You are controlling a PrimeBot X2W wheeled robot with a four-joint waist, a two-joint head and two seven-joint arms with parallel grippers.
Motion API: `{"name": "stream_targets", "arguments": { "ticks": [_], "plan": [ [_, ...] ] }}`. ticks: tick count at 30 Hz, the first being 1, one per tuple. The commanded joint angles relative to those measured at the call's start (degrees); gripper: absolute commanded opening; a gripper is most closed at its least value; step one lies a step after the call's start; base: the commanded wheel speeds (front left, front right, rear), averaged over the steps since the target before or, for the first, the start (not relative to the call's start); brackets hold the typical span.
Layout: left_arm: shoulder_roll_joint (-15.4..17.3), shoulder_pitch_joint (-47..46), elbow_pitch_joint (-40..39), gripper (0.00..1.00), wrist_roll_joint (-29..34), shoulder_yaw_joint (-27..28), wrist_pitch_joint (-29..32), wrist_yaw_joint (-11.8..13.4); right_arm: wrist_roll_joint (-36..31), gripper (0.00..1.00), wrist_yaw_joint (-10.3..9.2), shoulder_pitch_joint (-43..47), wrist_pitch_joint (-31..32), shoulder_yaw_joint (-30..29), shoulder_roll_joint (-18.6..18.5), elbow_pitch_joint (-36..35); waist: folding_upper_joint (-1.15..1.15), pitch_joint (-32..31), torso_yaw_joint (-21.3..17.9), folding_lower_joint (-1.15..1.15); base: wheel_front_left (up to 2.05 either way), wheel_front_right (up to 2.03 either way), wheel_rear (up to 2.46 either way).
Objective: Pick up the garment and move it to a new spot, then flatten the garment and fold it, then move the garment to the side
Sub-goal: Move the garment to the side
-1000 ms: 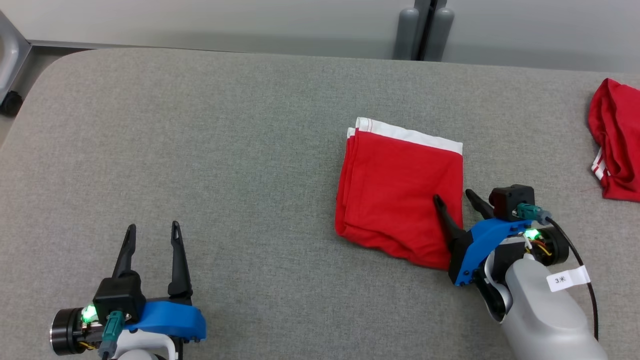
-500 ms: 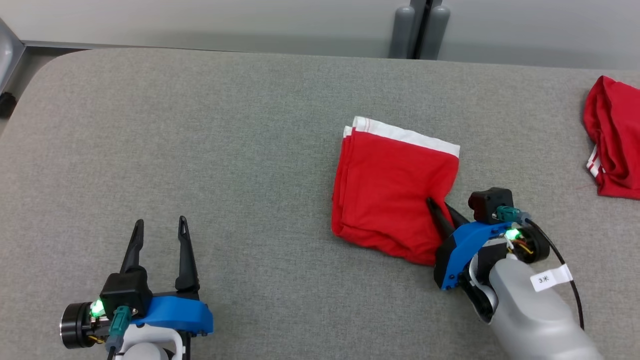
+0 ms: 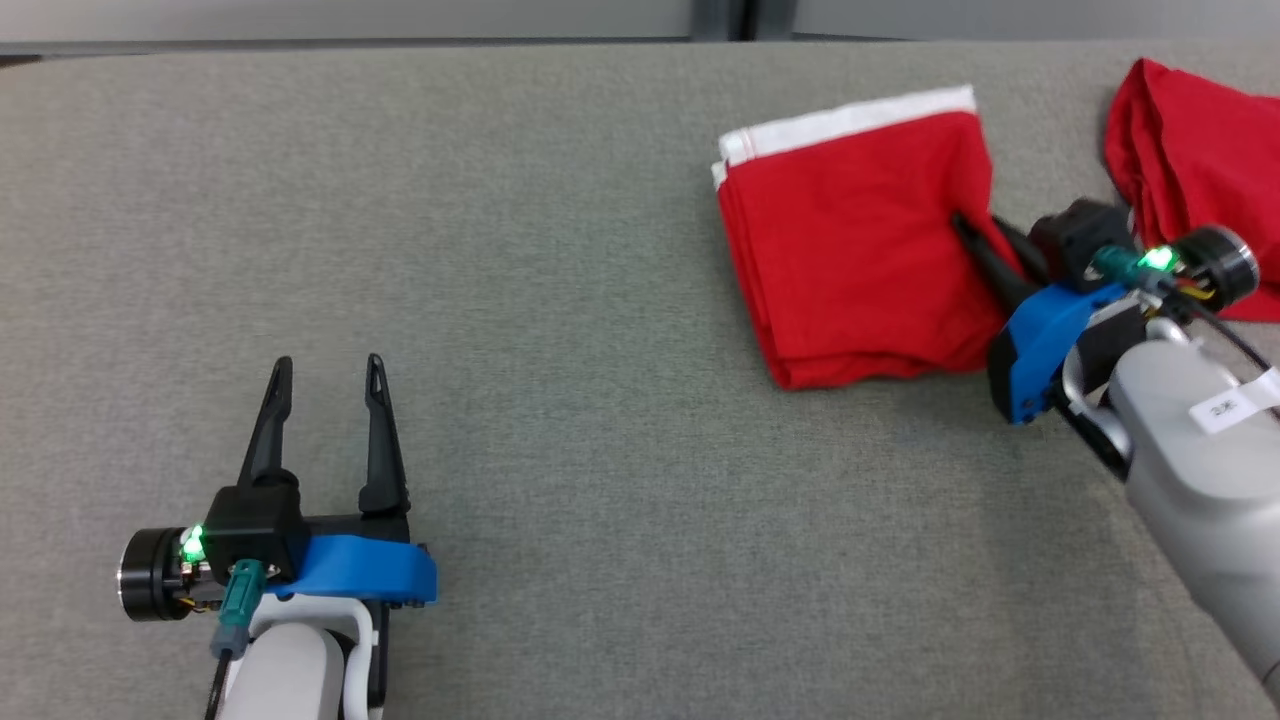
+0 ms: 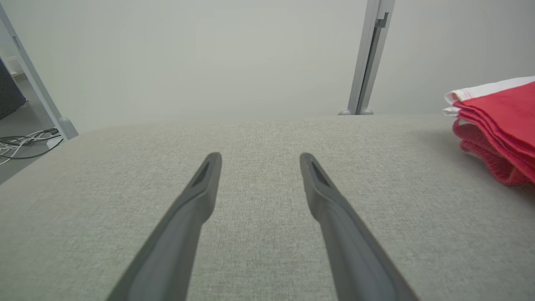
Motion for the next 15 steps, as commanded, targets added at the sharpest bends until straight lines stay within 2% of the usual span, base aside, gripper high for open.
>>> {"name": "stream_targets", "arguments": {
  "ticks": [1,8,15],
  "plan": [
    [0.18,-1.31,-0.34,1.00,0.34,-0.11,-0.19,0.14,0.60,0.00,0.00,-1.55,-0.09,0.44,-1.32,-0.46,-0.01,0.43,-0.53,0.00,0.00,0.00,0.00],
    [1.94,-2.53,-4.24,1.00,1.75,-0.42,0.32,0.89,4.47,0.00,0.00,-9.34,-0.55,4.67,-8.89,-3.87,-0.01,4.63,-6.30,0.00,0.00,0.00,0.00],
    [4.27,-2.91,-11.86,1.00,3.79,-0.78,3.43,1.80,9.02,0.00,0.00,-14.33,-0.25,5.68,-15.54,-5.11,-0.01,9.06,-11.46,0.00,0.00,0.00,0.00]
  ]
}}
